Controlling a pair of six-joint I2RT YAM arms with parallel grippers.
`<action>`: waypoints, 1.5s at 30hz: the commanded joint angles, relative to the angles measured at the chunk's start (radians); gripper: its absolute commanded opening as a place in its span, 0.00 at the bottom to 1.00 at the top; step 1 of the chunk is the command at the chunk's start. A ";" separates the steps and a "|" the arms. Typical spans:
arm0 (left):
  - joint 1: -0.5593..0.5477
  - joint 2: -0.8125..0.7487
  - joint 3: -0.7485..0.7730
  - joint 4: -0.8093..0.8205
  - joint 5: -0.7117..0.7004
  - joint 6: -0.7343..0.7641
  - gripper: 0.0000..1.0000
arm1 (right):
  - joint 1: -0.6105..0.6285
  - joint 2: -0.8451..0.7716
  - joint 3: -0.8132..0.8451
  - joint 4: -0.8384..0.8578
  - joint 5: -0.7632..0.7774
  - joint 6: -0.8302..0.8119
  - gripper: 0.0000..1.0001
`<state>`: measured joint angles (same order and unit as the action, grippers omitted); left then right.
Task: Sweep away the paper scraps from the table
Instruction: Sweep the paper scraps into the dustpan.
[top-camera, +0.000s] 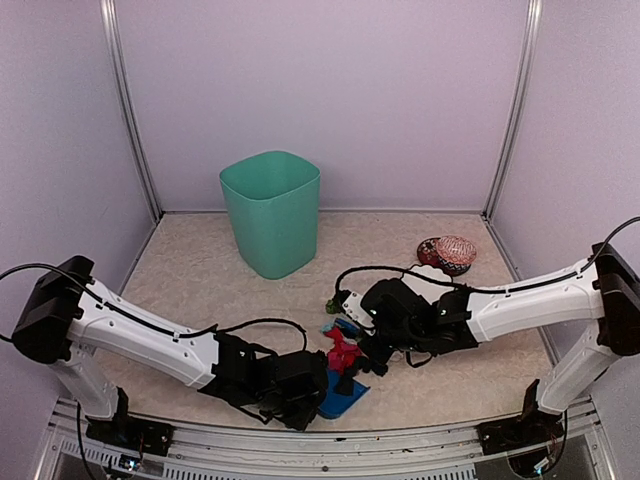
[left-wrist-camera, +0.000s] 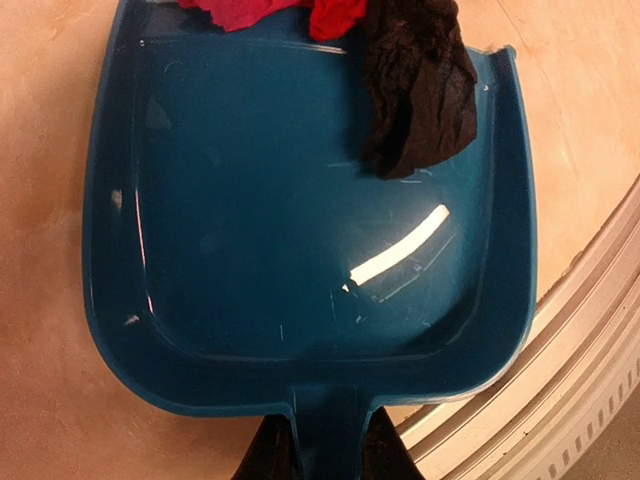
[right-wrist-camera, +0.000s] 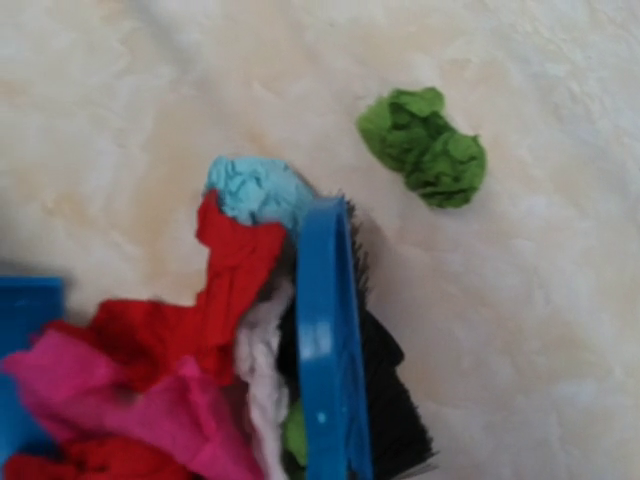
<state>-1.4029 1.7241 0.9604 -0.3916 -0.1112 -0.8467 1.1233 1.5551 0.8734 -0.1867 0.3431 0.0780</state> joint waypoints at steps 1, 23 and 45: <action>0.025 0.025 0.009 -0.019 0.006 0.014 0.00 | 0.028 -0.014 -0.045 -0.045 -0.142 0.069 0.00; 0.095 0.040 -0.035 0.045 -0.019 0.053 0.00 | 0.122 -0.101 -0.044 -0.035 -0.201 0.151 0.00; 0.081 -0.013 -0.176 0.342 -0.142 0.128 0.00 | 0.120 -0.377 -0.130 -0.107 0.301 0.411 0.00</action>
<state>-1.3273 1.7138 0.8150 -0.0906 -0.2157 -0.7456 1.2350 1.2678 0.7898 -0.2684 0.5068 0.3782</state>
